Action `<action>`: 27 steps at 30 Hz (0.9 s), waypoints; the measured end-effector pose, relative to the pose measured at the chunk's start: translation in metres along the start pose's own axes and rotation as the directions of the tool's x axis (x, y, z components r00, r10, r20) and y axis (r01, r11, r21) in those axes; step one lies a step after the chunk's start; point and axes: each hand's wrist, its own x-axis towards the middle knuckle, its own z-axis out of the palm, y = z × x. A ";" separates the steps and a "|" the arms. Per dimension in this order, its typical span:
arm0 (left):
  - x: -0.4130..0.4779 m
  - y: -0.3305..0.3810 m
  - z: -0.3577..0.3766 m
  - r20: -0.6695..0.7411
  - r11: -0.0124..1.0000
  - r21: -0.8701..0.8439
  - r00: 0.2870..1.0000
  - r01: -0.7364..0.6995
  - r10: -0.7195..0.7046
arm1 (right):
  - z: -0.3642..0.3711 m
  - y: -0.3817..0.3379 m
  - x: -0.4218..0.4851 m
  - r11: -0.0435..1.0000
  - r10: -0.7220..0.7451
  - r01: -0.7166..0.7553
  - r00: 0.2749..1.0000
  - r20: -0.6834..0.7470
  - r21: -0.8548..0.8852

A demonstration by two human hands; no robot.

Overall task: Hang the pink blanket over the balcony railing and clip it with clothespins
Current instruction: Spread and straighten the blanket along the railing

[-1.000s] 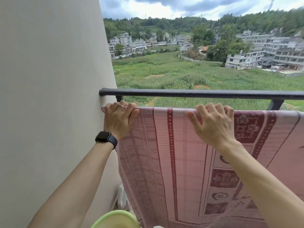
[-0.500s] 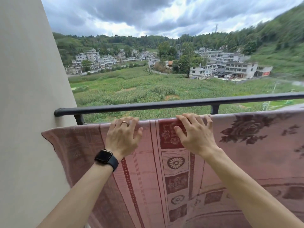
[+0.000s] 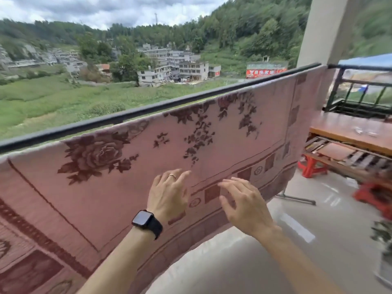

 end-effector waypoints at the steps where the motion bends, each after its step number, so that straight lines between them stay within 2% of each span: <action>1: 0.016 0.029 0.015 0.029 0.999 -0.030 0.999 -0.024 0.025 | -0.010 0.029 -0.006 0.999 0.051 -0.051 0.999 0.005 -0.011; 7: 0.101 0.185 0.080 0.167 0.969 -0.128 0.958 -0.214 0.233 | -0.066 0.172 -0.030 0.941 0.328 -0.329 0.944 -0.019 -0.080; 12: 0.185 0.279 0.111 0.184 0.927 -0.179 0.914 -0.331 0.362 | -0.108 0.269 -0.022 0.870 0.476 -0.475 0.879 -0.025 -0.135; 16: 0.244 0.337 0.146 0.217 0.900 -0.166 0.876 -0.402 0.431 | -0.127 0.345 -0.012 0.824 0.554 -0.547 0.832 0.006 -0.149; 20: 0.331 0.389 0.177 0.167 0.878 -0.152 0.863 -0.454 0.476 | -0.147 0.427 0.019 0.804 0.582 -0.570 0.813 0.027 -0.170; 23: 0.415 0.442 0.188 0.085 0.864 -0.157 0.865 -0.478 0.494 | -0.181 0.497 0.064 0.787 0.594 -0.586 0.804 -0.019 -0.191; 27: 0.499 0.515 0.207 0.090 0.839 -0.157 0.839 -0.521 0.537 | -0.225 0.578 0.105 0.764 0.613 -0.611 0.788 -0.060 -0.207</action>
